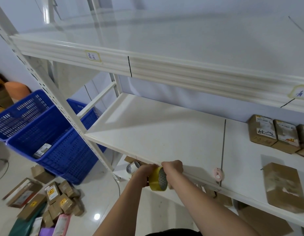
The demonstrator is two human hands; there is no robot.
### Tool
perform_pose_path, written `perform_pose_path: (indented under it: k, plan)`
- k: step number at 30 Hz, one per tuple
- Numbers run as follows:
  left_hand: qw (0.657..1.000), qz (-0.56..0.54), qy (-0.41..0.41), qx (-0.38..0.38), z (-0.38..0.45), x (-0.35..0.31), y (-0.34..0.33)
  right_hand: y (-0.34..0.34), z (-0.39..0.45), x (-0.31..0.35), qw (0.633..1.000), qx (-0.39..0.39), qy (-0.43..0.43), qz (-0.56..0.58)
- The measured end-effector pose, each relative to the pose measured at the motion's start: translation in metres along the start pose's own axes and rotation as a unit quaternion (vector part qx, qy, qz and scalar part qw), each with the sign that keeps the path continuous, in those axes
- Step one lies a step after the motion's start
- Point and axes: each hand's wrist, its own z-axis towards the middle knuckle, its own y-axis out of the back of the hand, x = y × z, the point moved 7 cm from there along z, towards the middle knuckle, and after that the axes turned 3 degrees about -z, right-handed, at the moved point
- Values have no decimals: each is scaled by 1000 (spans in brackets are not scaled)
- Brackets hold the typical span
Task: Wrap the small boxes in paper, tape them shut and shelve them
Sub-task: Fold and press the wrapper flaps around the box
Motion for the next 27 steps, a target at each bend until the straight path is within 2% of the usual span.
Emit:
perform_pose_path:
  k: [5,8,11,14,18,22,27]
  plan:
    - [1000,-10,9,18,-1,-1,3,-4,-5,19,991,-30,92,-93]
    - [997,-60,16,39,-5,1,4,-9,-10,25,982,-28,149,-117]
    - [994,-89,-24,60,-2,-6,0,-8,-14,35,973,-32,193,-122]
    - [993,-31,-108,36,-1,-22,1,1,-9,36,983,-14,166,-78]
    - [973,91,-211,1,-29,-53,-2,25,4,29,993,22,100,58]
    - [936,221,-272,44,-50,-77,-26,51,6,35,984,144,81,67]
    - [876,354,-310,100,-71,-97,-80,116,7,36,985,112,126,38]
